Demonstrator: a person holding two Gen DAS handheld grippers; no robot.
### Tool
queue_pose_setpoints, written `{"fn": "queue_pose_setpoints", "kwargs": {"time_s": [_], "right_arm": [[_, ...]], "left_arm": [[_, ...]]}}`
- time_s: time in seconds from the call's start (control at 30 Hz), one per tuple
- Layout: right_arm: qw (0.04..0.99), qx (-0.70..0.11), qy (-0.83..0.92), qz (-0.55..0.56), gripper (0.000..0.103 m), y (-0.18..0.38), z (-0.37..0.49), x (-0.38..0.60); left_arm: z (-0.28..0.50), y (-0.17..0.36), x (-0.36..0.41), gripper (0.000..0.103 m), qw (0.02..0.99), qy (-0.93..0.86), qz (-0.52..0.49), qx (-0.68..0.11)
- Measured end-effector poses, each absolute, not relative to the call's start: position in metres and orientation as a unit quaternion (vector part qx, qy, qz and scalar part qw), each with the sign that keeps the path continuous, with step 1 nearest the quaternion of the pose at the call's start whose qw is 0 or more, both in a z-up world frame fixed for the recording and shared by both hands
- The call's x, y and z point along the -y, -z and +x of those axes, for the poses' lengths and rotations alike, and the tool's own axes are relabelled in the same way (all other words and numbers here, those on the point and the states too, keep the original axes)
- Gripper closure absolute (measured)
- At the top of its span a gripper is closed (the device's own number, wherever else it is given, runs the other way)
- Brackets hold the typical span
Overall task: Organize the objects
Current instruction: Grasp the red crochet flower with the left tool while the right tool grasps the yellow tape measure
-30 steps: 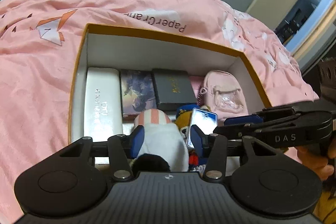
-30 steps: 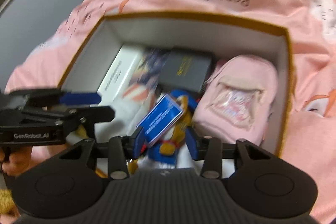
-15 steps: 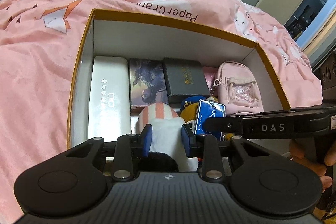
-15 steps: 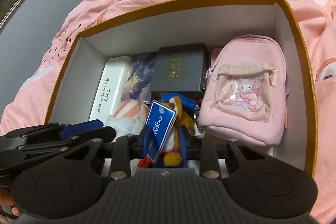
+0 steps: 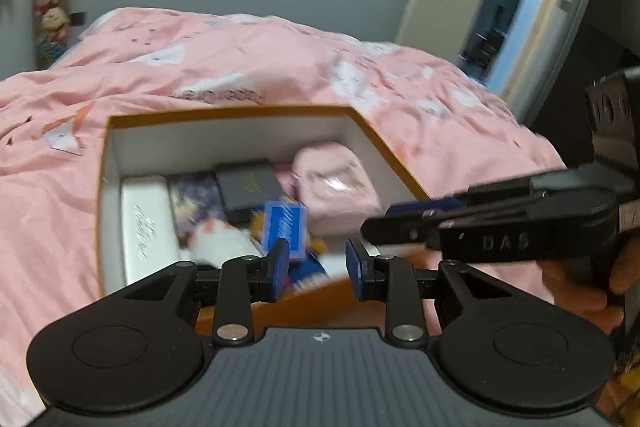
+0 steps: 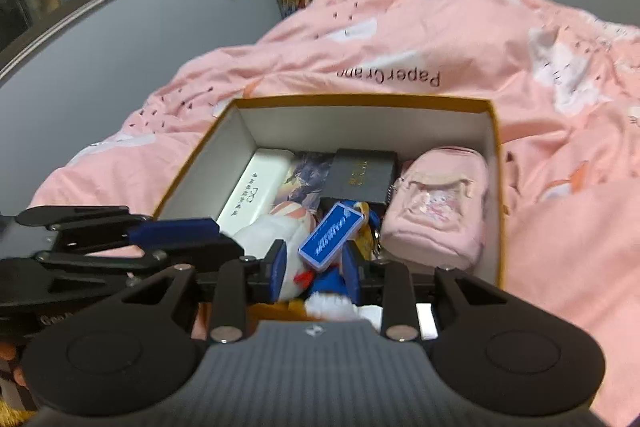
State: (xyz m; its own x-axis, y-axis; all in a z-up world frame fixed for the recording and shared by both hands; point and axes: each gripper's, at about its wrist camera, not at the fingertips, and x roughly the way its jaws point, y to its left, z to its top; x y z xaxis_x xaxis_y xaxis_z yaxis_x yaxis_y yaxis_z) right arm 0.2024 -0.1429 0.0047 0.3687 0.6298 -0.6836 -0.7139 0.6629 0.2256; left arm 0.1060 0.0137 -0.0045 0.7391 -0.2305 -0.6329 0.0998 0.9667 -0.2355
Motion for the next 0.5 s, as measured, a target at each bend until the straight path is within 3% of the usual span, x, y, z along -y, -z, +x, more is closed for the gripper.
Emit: {"fn": "queue_pose_setpoints", "kwargs": {"time_s": [0.07,0.33,0.5], "right_arm": [[0.834,-0.385,-0.391,-0.06,0.064,-0.002,0.19,0.158],[0.826,-0.438,-0.34,-0.101,0.063,0.048,0.158,0.193],[0.808,-0.472,-0.336,-0.112,0.052,0.075,0.15,0.193]], "left_arm": [[0.097,0.009,-0.006,0.069,0.925,0.105,-0.082,-0.356],[0.089,0.047,0.012,0.065,0.887,0.147,-0.064,-0.434],[0.092,0.074,0.023,0.06,0.866,0.151,-0.065,-0.473]]}}
